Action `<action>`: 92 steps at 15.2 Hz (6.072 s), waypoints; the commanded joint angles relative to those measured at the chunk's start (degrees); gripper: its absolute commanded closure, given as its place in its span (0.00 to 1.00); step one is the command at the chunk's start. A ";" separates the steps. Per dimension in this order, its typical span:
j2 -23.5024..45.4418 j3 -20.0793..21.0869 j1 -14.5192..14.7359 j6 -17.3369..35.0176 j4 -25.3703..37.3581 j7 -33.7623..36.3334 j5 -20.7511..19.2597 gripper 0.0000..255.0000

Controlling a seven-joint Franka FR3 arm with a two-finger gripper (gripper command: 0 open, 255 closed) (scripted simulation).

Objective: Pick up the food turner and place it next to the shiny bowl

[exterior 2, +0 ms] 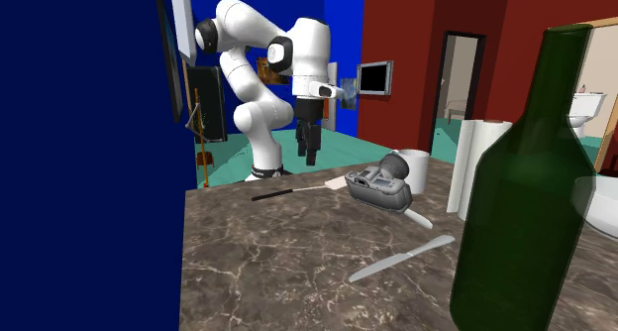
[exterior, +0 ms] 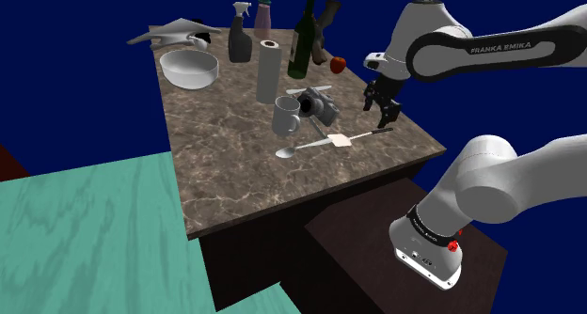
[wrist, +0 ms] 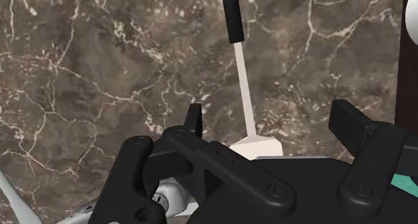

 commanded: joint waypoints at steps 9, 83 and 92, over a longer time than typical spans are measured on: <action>7.80 -5.98 1.15 12.96 -4.99 -7.50 -4.43 0.00; 45.45 11.79 17.07 -10.58 53.79 6.74 17.59 1.00; 66.53 13.83 18.40 -19.37 83.31 10.03 20.58 1.00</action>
